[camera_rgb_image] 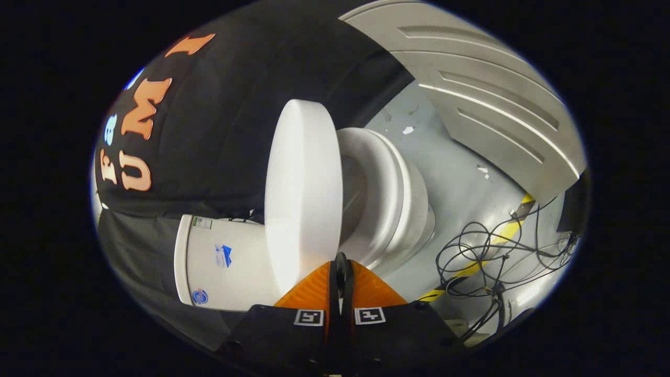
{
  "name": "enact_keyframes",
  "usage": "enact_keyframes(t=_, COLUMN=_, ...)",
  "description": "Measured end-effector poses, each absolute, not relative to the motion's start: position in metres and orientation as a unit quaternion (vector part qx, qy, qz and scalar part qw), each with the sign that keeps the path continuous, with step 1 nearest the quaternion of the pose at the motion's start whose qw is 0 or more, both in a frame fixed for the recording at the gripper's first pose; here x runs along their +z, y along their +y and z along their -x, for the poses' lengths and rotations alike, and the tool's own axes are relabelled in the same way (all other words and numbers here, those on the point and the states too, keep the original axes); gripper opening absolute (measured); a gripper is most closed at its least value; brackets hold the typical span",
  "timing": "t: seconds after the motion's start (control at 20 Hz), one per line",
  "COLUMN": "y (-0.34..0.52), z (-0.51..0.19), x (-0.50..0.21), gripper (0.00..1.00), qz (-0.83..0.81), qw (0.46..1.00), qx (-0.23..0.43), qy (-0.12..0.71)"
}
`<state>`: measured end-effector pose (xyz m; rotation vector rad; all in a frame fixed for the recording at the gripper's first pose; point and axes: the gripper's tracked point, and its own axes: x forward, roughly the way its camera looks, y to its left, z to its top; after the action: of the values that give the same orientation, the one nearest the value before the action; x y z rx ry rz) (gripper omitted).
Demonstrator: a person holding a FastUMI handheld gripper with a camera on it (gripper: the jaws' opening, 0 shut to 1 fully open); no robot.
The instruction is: Open the toilet lid.
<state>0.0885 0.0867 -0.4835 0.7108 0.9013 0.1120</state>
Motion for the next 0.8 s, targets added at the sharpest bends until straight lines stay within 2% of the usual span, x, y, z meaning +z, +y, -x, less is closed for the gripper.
enact_keyframes(t=0.8, y=0.156, z=-0.072, x=-0.393, gripper=0.08, qz=-0.229, qw=0.886, qx=0.05, qy=0.4)
